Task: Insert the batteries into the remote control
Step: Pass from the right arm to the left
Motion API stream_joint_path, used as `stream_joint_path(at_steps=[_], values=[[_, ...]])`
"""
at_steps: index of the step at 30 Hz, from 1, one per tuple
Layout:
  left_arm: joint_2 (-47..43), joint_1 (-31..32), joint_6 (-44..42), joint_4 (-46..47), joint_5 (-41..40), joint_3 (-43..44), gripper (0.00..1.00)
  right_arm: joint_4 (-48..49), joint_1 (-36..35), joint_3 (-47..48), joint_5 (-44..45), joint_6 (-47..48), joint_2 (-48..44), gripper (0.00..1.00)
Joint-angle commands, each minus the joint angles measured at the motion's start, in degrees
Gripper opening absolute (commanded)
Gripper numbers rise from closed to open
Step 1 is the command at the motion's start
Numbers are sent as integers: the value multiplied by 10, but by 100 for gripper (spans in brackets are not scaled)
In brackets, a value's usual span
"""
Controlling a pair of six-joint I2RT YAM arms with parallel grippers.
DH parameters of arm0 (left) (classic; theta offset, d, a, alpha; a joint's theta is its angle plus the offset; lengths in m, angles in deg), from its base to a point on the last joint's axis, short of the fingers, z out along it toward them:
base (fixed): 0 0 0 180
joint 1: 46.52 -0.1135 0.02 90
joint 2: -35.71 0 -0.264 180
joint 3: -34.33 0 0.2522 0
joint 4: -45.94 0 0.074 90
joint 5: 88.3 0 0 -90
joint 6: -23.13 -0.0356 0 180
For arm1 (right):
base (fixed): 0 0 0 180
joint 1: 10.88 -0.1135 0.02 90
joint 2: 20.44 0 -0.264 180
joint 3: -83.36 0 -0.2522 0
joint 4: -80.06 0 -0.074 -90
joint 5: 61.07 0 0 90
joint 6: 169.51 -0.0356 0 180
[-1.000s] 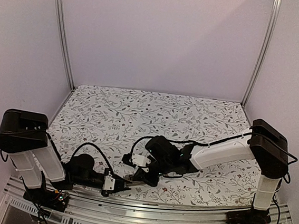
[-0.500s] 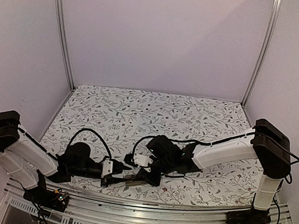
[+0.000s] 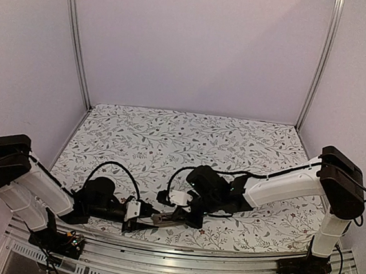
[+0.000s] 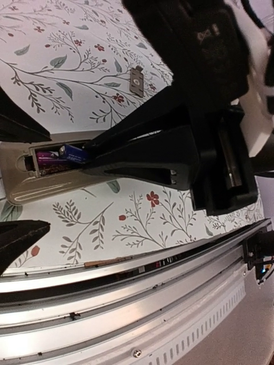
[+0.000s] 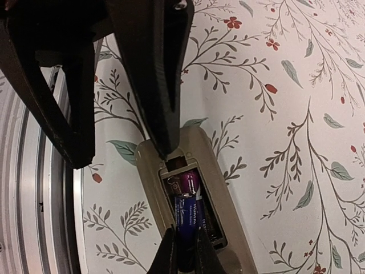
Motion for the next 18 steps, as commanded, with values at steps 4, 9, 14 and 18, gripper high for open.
stream_joint_path(at_steps=[4, 9, 14, 18], values=[[34, -7, -20, 28, -2, 14, 45, 32, -5, -1, -31, 23, -27, 0], [50, -8, -27, 61, -20, 21, 42, 34, -8, 3, -43, 26, -24, 0], [48, -8, -25, 56, -19, 20, 40, 34, -8, -2, -53, 24, -27, 0], [54, -8, -24, 57, -11, 24, 35, 34, -9, 3, -52, 28, -25, 0]])
